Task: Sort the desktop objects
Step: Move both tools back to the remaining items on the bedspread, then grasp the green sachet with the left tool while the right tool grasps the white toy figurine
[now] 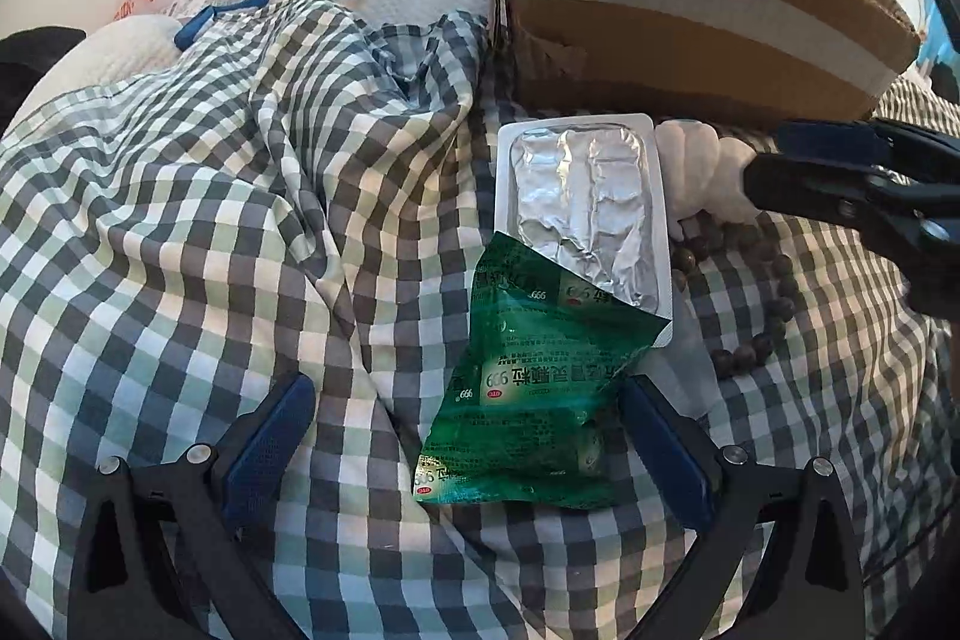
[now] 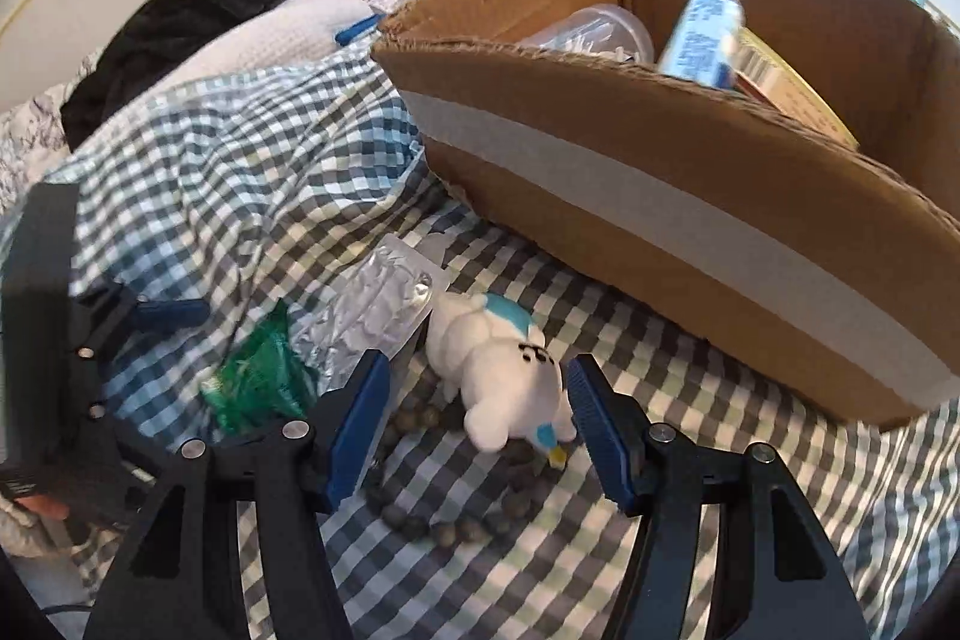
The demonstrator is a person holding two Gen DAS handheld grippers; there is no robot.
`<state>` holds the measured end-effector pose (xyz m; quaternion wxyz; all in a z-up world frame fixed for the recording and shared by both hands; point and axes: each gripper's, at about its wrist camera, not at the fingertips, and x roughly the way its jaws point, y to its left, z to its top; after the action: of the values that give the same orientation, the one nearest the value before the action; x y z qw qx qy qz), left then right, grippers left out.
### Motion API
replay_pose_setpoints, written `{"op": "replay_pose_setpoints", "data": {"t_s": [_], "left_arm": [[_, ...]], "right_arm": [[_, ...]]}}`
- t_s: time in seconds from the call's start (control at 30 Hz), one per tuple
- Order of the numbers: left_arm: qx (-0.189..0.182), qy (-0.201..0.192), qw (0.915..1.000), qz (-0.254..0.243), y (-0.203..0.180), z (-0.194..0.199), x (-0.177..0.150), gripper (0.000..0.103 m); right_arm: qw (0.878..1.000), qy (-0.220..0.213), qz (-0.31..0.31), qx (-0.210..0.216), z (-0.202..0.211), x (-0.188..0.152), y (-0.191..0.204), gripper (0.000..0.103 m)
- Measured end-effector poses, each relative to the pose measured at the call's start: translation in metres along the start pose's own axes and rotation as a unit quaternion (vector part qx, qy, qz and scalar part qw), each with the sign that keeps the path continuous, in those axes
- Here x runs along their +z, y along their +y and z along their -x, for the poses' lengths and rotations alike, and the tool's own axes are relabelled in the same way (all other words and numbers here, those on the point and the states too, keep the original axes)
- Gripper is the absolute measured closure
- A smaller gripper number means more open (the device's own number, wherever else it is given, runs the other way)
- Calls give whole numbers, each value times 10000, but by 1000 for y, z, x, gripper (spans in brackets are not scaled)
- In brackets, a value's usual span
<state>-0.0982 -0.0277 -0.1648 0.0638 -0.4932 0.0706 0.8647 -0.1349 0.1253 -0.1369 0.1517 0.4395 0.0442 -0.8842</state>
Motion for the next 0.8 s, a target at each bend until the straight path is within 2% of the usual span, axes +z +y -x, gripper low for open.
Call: {"op": "replay_pose_setpoints", "data": {"t_s": [0.33,0.43,0.47,0.53,0.57,0.6,0.67,0.7,0.77,0.8], "left_arm": [[20,239,9996,-132,-5,-10,1,0],[-81,263,9996,-80,-4,-11,2,0],[-113,262,9996,-55,-3,-11,2,3],[-250,242,9994,-17,-2,-9,0,14],[-357,269,9990,1,-2,-9,-1,28],[-352,327,9988,17,-2,-11,-1,37],[-312,334,9989,42,-1,-11,-3,41],[-325,316,9990,58,0,-10,-4,47],[-347,285,9989,122,2,-6,-5,50],[-360,271,9989,142,3,-5,-6,55]], "right_arm": [[9993,268,221,-109,-31,1,0,42],[9992,354,181,-97,-36,-2,-2,50],[9992,351,185,-106,-36,-2,-2,52],[9992,345,159,-129,-34,-4,-1,57],[9993,316,122,-155,-33,-5,-2,60],[9994,270,84,-180,-31,-5,-2,60],[9995,272,30,-179,-28,-8,-2,61],[9995,269,19,-187,-27,-10,-2,61],[9994,271,-33,-217,-24,-13,-2,61],[9994,273,-81,-195,-21,-16,-2,61]]}}
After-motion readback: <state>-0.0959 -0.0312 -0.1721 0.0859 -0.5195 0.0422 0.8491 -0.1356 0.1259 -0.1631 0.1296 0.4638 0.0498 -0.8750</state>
